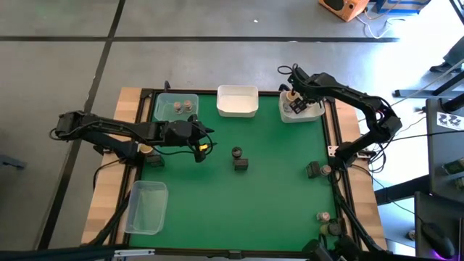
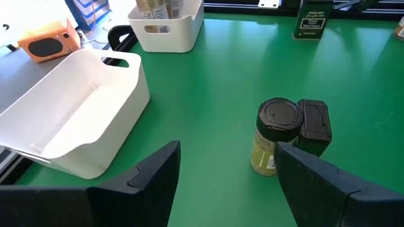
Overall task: Sort spices by type
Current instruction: Put the right big brown seasoning bottle into the right white bin
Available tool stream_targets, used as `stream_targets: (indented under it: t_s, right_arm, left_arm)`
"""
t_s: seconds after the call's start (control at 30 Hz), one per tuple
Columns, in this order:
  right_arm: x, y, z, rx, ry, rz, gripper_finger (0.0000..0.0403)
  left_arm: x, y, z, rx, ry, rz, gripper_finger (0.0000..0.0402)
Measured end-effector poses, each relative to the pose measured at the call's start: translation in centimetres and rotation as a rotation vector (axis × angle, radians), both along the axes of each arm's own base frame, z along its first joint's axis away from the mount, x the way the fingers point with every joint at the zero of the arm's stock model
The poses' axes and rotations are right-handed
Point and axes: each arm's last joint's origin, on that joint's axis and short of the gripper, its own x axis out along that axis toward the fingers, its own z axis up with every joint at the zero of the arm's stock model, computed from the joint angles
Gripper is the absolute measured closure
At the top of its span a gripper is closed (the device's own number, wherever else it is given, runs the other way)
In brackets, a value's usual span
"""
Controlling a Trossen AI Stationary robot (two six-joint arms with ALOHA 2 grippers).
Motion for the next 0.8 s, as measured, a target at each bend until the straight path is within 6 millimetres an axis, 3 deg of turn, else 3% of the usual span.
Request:
stream_targets:
  t_s: [0.57, 0.8]
  right_arm:
    - [-0.05, -0.02, 0.03, -0.025, 0.006, -0.038, 0.012]
    - [0.22, -0.09, -0.6, 0.048, -0.008, 0.007, 0.0074]
  left_arm:
    - [0.03, -0.02, 0.06, 0.004, -0.004, -0.003, 0.0163]
    - [0.13, -0.02, 0.23, 0.006, -0.025, -0.004, 0.0163]
